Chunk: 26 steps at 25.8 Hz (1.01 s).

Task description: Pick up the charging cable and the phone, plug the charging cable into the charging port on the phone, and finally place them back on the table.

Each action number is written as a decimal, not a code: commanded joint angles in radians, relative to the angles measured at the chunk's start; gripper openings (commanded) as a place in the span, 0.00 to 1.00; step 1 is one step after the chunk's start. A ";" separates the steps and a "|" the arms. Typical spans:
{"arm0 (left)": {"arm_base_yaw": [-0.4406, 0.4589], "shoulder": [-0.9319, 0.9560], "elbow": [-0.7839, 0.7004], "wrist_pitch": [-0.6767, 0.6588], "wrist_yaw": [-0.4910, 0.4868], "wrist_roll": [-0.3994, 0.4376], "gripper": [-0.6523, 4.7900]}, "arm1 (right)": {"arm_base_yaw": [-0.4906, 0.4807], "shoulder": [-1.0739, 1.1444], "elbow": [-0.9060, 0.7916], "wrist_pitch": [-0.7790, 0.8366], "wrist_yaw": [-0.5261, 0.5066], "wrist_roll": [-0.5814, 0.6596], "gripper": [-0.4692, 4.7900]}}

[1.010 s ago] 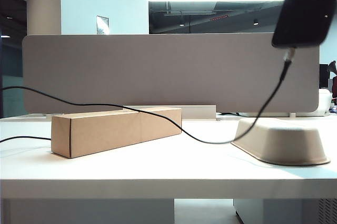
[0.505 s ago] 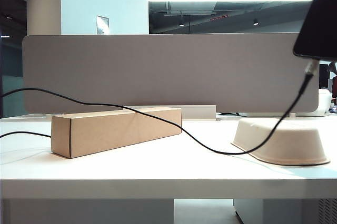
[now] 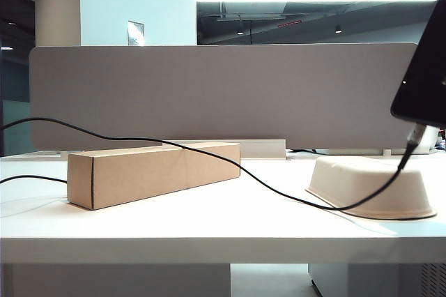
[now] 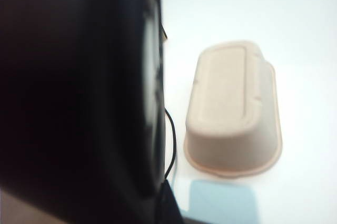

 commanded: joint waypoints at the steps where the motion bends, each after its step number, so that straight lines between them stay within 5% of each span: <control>1: 0.002 0.001 -0.093 0.075 -0.055 -0.023 0.11 | 0.001 -0.003 0.008 0.083 0.008 0.003 0.08; 14: 0.002 0.001 -0.153 0.093 -0.103 -0.021 0.11 | 0.002 0.224 0.008 0.335 -0.042 0.102 0.08; 26: 0.002 0.001 -0.153 0.120 -0.103 -0.016 0.11 | 0.002 0.676 0.008 0.737 -0.159 0.336 0.08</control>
